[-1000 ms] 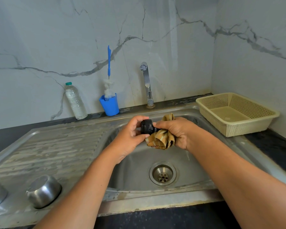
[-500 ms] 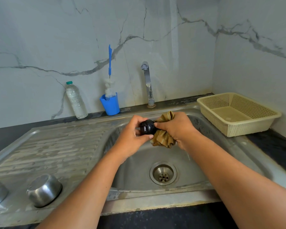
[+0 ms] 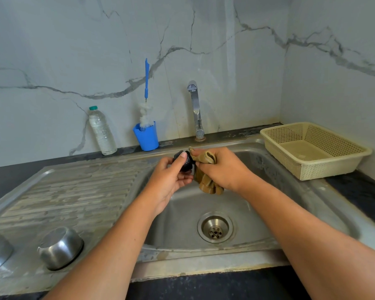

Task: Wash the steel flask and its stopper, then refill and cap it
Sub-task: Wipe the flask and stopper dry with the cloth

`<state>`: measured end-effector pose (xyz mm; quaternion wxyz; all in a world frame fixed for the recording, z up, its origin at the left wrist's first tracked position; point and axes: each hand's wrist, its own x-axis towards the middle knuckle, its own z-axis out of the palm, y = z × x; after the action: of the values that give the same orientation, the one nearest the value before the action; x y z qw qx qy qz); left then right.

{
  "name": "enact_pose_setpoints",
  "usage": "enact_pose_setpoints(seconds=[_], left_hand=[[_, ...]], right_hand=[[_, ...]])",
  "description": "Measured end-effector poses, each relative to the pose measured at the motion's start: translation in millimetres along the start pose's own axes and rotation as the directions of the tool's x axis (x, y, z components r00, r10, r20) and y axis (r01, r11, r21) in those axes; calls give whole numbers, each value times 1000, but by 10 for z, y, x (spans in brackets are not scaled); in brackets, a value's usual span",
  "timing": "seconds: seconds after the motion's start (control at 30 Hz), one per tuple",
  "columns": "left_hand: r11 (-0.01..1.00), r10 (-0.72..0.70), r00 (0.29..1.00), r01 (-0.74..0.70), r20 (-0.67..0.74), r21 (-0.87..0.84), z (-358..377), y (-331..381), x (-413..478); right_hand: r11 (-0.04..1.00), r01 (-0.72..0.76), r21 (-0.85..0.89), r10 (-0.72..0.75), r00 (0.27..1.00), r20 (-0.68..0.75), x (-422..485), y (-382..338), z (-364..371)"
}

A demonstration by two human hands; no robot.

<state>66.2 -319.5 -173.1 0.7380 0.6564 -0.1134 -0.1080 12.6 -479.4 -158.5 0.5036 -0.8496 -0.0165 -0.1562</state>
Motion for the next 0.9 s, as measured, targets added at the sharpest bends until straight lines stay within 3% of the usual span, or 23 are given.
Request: enact_pose_setpoints(seconds=[0.13,0.4,0.7,0.9], left_hand=[[1000,10,1000,-10,24,0,-19,16,-18],[999,30,996,-32,83,27,-34,7,-27],[985,85,985,-106,151,137,-32,-41,-22],[941,161,966,-212,203,265,-60,-61,-33]], right_hand=[[998,65,25,-67,994,85,3,-17,-8],[993,82,85,-89,992,89,-8,-15,-29],[998,-19,61,16,999,35,-47,-17,-67],[937,-169,306,167,985,32,-18,51,-90]])
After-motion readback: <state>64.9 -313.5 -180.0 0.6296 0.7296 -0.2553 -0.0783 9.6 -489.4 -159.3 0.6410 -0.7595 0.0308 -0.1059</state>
